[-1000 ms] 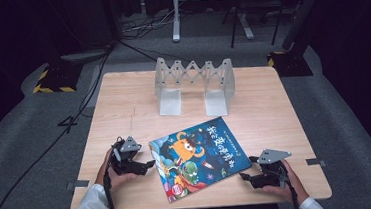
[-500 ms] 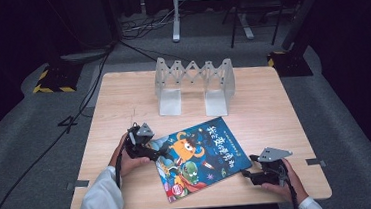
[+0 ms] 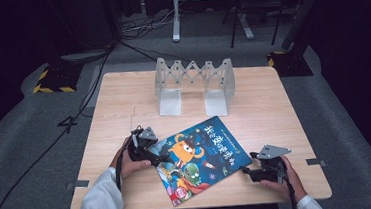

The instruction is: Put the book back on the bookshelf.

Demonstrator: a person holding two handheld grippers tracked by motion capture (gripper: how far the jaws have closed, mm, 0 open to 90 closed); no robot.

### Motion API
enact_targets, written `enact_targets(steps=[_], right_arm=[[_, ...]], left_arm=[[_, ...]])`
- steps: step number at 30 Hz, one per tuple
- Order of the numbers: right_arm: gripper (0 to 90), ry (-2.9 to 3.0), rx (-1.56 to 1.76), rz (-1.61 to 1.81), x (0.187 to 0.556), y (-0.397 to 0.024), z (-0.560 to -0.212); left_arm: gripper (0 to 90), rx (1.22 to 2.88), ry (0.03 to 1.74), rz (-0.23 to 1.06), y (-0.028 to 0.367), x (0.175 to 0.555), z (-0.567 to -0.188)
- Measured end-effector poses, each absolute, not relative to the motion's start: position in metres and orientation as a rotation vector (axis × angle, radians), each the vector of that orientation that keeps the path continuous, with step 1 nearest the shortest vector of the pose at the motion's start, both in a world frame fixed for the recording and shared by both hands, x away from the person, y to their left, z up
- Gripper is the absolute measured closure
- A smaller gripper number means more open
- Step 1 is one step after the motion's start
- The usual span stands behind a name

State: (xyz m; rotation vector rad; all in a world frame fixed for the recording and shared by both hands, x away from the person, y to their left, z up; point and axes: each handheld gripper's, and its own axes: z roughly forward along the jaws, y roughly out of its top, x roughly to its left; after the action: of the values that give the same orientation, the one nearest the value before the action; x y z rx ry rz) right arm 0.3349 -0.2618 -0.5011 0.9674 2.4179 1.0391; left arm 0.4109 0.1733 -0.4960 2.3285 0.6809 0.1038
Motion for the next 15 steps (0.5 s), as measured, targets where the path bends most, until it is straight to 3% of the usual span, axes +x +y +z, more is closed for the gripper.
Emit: enact_targets(steps=[15], right_arm=[[34.6,2.358,1.014,0.975,0.36,-0.252,-0.499]], left_arm=[[14.2,2.318,0.653,0.096,0.198,0.351,-0.498]])
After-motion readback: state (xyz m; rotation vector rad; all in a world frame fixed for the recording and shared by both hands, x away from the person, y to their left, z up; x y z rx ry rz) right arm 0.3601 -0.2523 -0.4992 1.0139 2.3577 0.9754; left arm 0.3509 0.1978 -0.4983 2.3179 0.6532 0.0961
